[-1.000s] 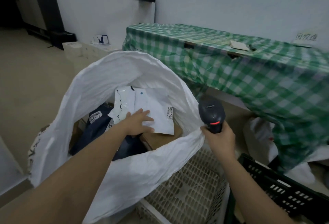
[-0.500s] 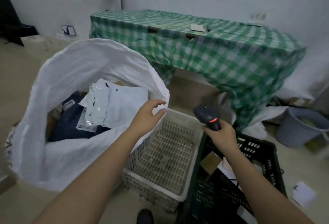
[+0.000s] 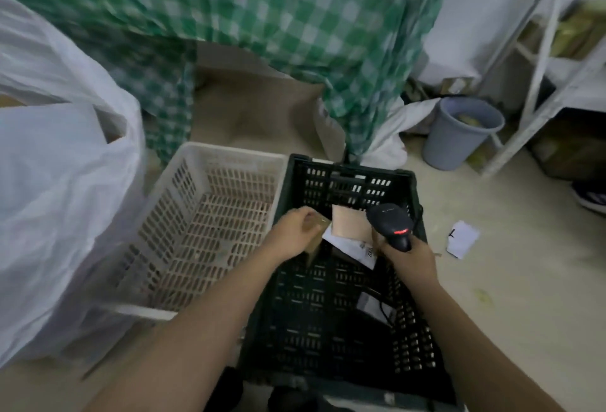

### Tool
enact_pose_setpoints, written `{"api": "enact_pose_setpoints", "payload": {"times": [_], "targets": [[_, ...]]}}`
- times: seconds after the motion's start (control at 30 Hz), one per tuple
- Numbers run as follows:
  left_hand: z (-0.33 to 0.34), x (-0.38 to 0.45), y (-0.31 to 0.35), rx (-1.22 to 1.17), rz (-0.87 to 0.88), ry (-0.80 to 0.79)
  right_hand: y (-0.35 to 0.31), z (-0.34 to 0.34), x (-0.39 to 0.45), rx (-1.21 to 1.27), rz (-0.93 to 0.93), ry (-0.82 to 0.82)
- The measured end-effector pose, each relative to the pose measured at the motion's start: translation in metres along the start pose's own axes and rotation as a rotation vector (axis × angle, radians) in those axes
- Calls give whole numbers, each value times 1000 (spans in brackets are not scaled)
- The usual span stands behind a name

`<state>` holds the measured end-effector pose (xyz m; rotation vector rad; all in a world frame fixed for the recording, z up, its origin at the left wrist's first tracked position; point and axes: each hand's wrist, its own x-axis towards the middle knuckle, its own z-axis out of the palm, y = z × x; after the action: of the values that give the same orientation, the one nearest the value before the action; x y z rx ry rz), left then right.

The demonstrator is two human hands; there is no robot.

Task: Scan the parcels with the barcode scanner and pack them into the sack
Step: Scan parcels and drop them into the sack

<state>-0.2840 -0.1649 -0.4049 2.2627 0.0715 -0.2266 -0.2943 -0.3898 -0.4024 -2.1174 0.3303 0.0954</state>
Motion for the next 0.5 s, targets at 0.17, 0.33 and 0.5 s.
{"api": "enact_pose_setpoints", "payload": {"times": [0.17, 0.33, 0.5], "targets": [[66, 63, -30, 54, -44, -39, 37, 42, 58, 33, 89, -5], [130, 136, -78, 256, -66, 15, 74, 81, 122, 41, 115, 89], [184, 194, -109, 298, 84, -40, 108, 104, 164, -54, 87, 153]]}}
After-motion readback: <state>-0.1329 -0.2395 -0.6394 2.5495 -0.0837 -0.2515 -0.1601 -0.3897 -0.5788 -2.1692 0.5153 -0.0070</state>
